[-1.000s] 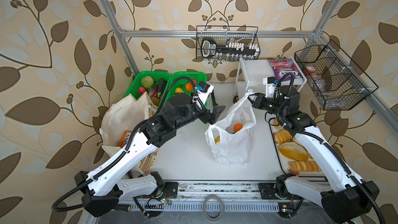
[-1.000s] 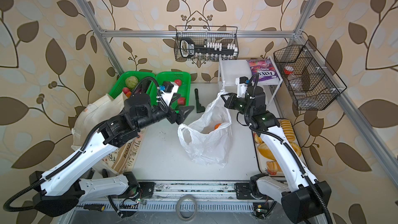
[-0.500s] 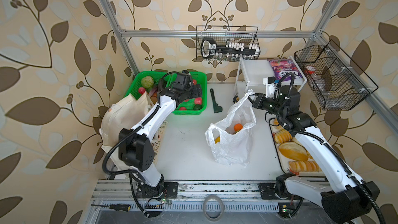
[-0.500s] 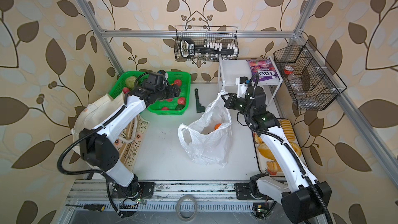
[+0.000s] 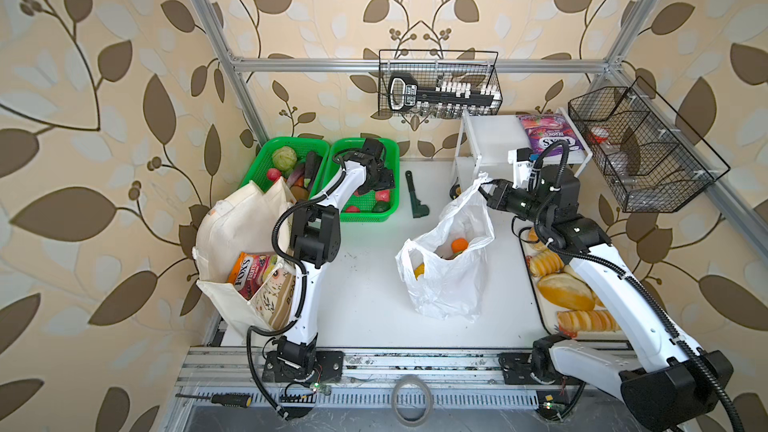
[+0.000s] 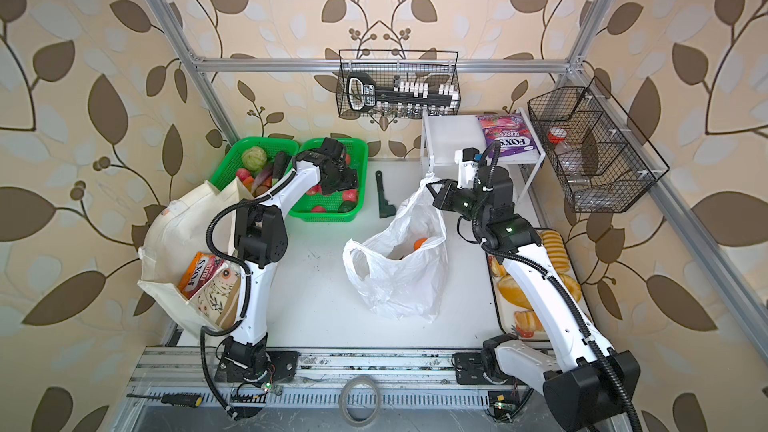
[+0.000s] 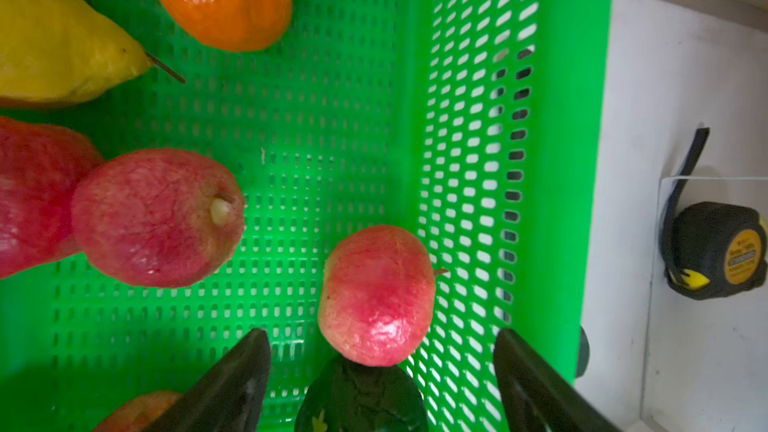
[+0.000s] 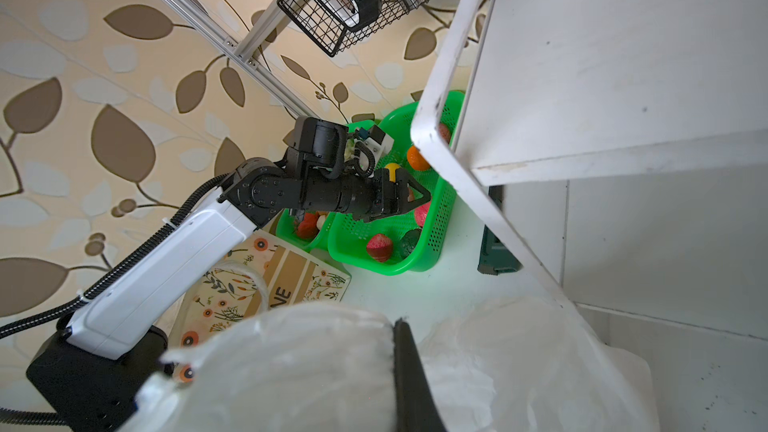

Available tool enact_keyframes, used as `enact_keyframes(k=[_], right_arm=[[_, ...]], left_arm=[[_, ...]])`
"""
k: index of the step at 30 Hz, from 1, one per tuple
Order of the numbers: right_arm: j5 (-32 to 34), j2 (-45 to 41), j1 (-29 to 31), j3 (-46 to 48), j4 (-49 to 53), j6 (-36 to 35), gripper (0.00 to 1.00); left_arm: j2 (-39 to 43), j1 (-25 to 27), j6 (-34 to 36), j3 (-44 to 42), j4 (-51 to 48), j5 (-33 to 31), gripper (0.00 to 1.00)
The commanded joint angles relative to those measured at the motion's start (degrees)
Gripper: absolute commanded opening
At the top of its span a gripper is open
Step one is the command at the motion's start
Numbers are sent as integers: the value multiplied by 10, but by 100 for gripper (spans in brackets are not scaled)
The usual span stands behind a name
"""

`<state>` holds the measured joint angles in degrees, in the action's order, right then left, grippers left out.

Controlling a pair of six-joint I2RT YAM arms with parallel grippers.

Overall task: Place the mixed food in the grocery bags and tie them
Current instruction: 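Move the left gripper back into the green basket toward a red apple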

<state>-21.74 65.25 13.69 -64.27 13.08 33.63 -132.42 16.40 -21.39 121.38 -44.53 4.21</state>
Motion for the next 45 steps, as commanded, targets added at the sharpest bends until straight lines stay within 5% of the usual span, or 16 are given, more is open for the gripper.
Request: enact_keyframes(k=[1,12,21,24,35,45], right_arm=[[-11,3,-5,-2,-2,-3,0],[-18,9,-6,-4,-2,-1,0],[-15,7,-7,-3,1,-1,0],[-15,8,-7,-4,0,-1,0],[-16,0,-7,1,-1,0,0],[-16,1,-7,-1,0,-2,0]], left_arm=[[-8,-7,5,36,-9,3,84],[-54,-8,12,45,-6,29,84],[-53,-8,32,59,-20,43,56],[-19,-8,39,39,-5,30,55],[43,-27,63,18,41,-43,81],[-22,-51,95,74,-3,-100,85]])
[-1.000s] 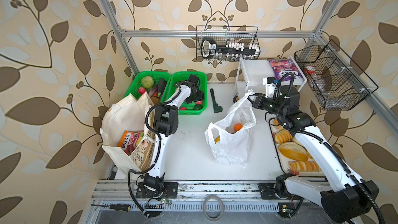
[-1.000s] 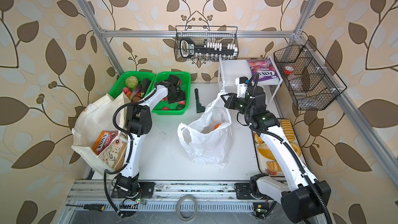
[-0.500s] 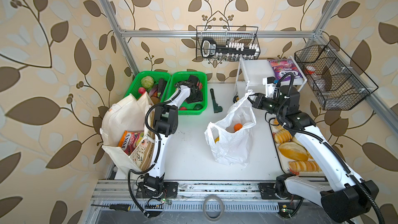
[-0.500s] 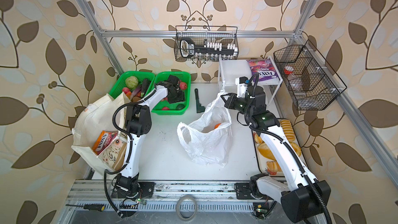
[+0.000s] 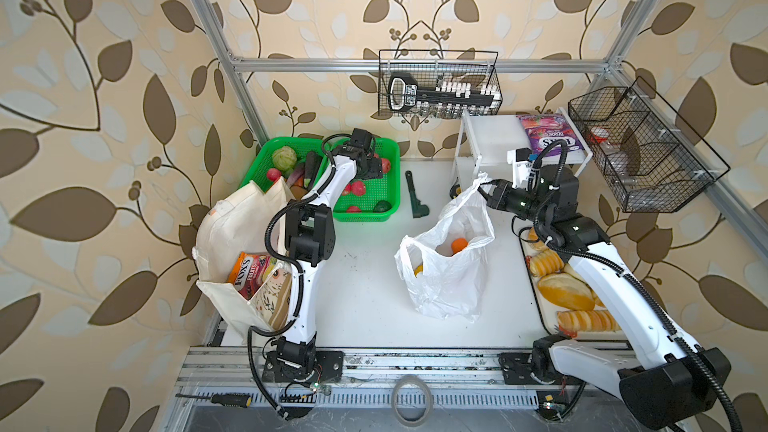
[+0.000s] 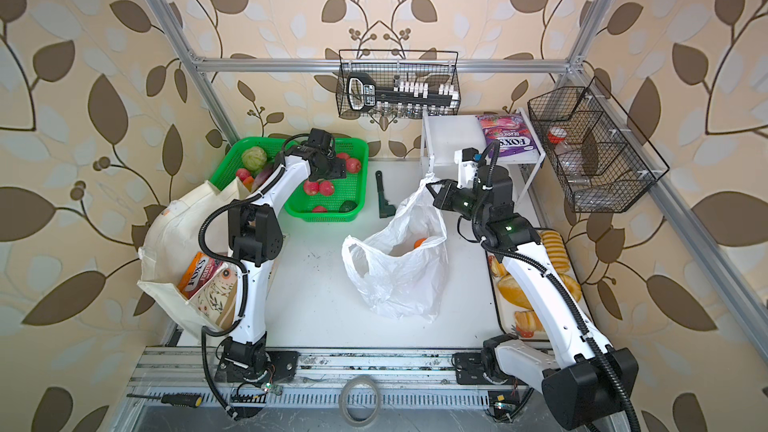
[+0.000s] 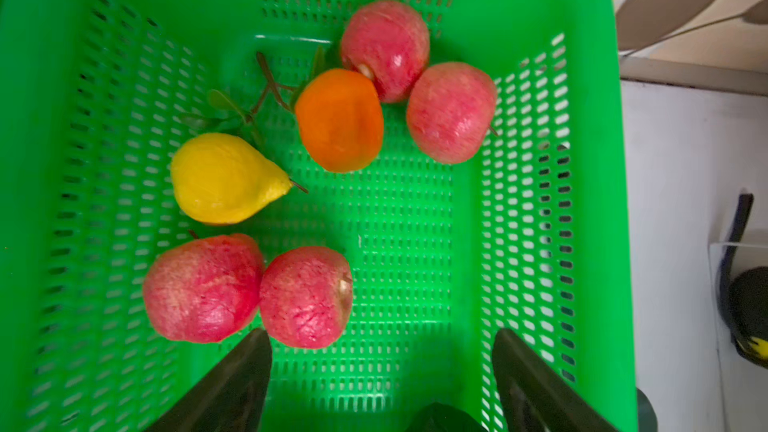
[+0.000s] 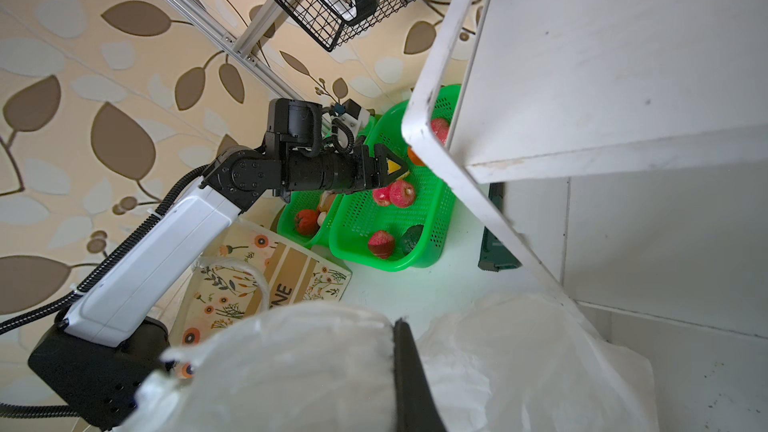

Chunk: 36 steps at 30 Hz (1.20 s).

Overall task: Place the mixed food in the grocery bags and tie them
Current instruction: 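Move the left gripper back into the green basket toward a red apple, then grasp the red apple with the left gripper and lift it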

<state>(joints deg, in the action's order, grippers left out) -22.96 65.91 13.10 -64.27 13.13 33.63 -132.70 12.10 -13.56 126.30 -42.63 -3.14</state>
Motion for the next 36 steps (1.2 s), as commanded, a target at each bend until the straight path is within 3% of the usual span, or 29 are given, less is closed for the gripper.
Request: enact_keyframes(k=[1,13,30,36], right_arm=[[-3,-6,-1,-1,-1,-1,0],[-2,1,-2,-3,-1,-1,0],[-8,5,-3,-2,-1,-2,0],[-9,3,-4,0,0,-3,0]], left_arm=[[-25,-9,17,25,-21,-28,85],[-83,-15,16,41,-21,-6,80],[-86,-16,30,41,-4,13,73],[-76,-16,38,40,-12,43,56]])
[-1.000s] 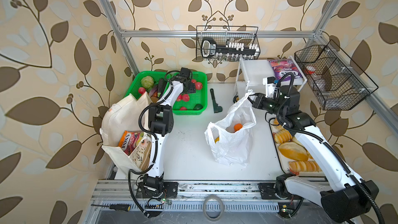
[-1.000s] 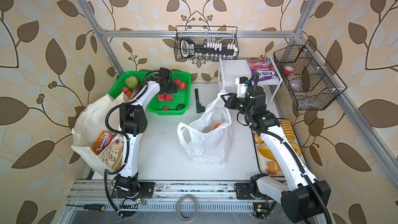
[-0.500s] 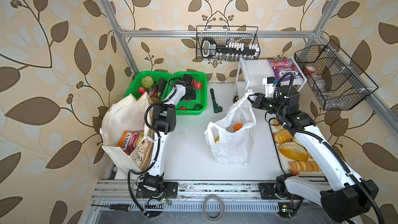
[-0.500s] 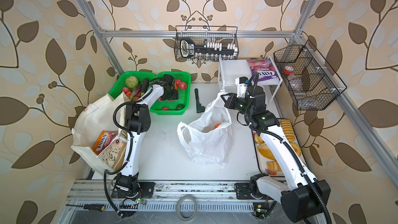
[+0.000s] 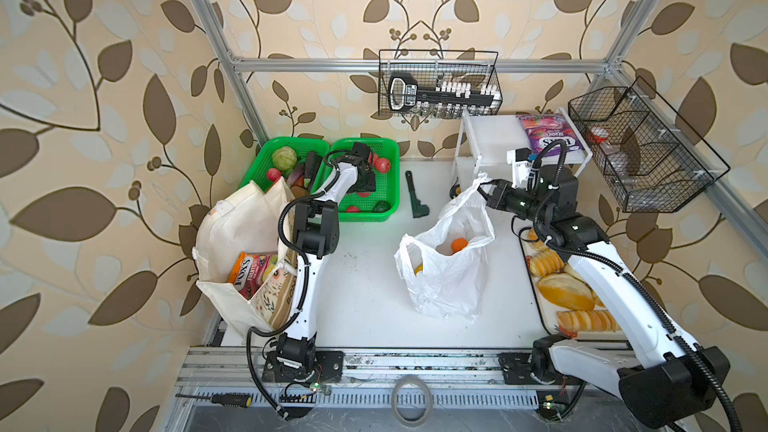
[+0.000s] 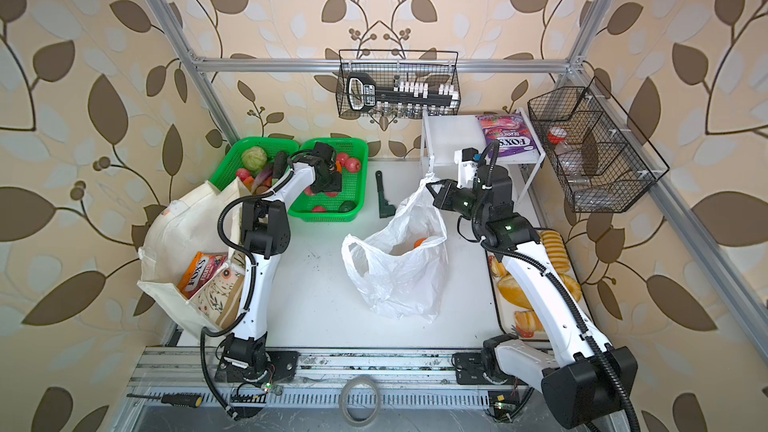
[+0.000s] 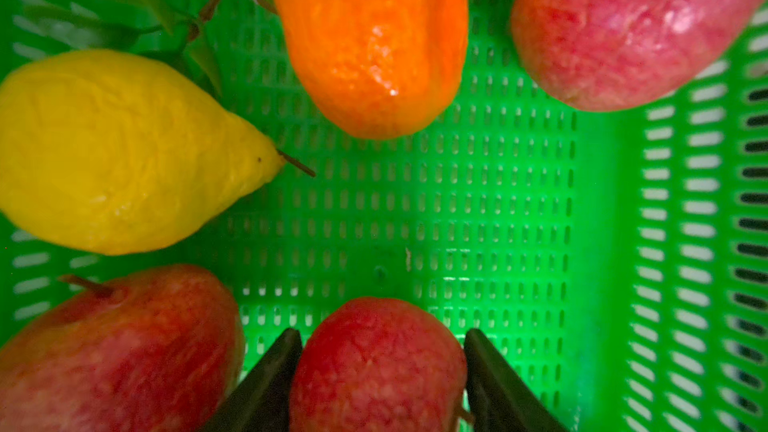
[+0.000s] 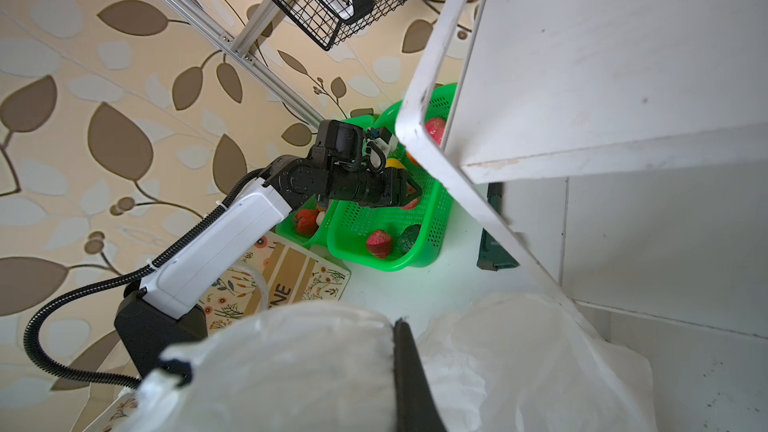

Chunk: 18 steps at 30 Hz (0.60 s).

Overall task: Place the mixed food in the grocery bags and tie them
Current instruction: 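Grasp the red apple with the left gripper and lift it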

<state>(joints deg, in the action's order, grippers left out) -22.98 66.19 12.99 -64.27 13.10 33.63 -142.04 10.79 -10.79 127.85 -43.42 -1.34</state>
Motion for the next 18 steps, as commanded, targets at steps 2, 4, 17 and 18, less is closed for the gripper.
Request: enact_keyframes(k=[2,4,17,18], right_arm=[[-8,0,-3,1,-1,-4,0],[-9,0,-5,1,0,-3,0],[-8,2,-14,-4,-13,4,0],[-9,2,-14,-4,-13,5,0]], left_arm=[[34,-3,7,21,-10,40,51],[65,-2,-4,11,-7,50,49],[372,30,-32,-188,81,257,44],[405,40,-25,-220,98,269,44]])
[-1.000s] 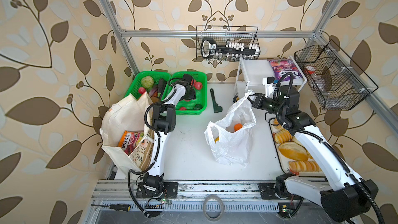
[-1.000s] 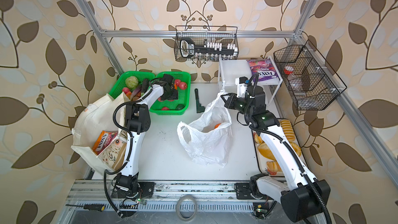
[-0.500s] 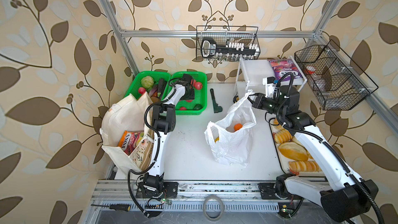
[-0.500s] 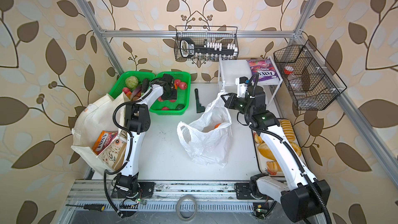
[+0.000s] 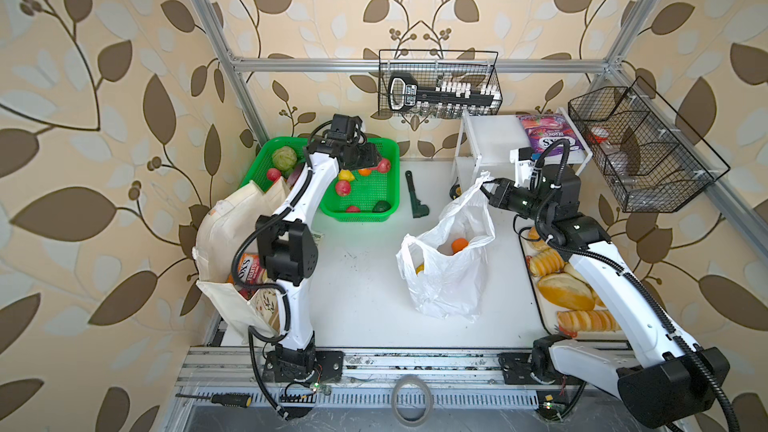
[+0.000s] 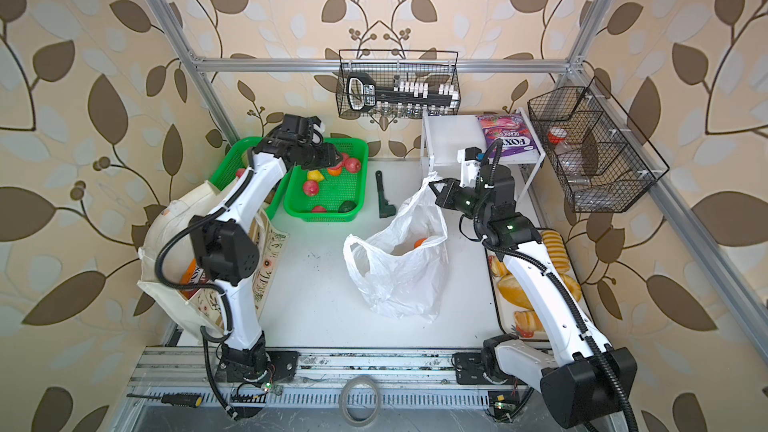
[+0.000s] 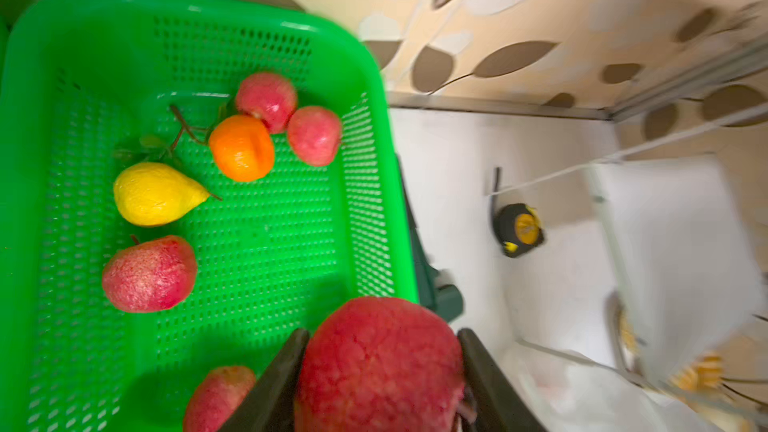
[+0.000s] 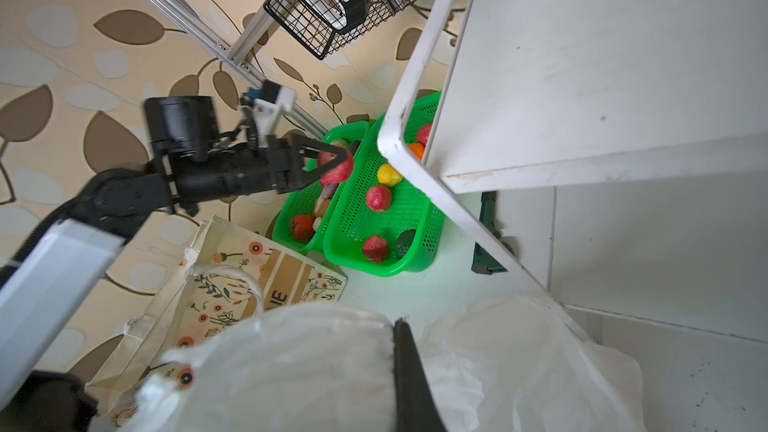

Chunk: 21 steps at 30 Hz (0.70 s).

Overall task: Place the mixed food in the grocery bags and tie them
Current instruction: 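Grasp the red apple with the left gripper and lift it, then carry the red apple into the white plastic bag and release it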

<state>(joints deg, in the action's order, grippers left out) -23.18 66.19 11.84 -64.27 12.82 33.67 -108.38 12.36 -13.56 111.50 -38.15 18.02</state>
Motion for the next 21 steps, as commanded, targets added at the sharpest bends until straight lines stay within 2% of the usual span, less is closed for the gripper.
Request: enact_keyframes(k=[1,4,7,10,15,21], right_arm=[[-6,2,-2,-3,-12,5,0],[-5,3,-3,-2,-15,9,0],[-6,3,-4,-3,-16,12,0],[-6,2,-3,-2,-16,13,0],[-5,1,-2,0,-19,19,0],[-6,2,-2,2,-21,25,0]], left_arm=[[98,37,8,-85,59,83,44],[175,82,35,-160,90,110,44],[231,135,94,-207,87,142,45],[276,174,122,-254,83,164,45],[295,206,139,-286,52,206,43],[286,260,167,-285,26,225,46]])
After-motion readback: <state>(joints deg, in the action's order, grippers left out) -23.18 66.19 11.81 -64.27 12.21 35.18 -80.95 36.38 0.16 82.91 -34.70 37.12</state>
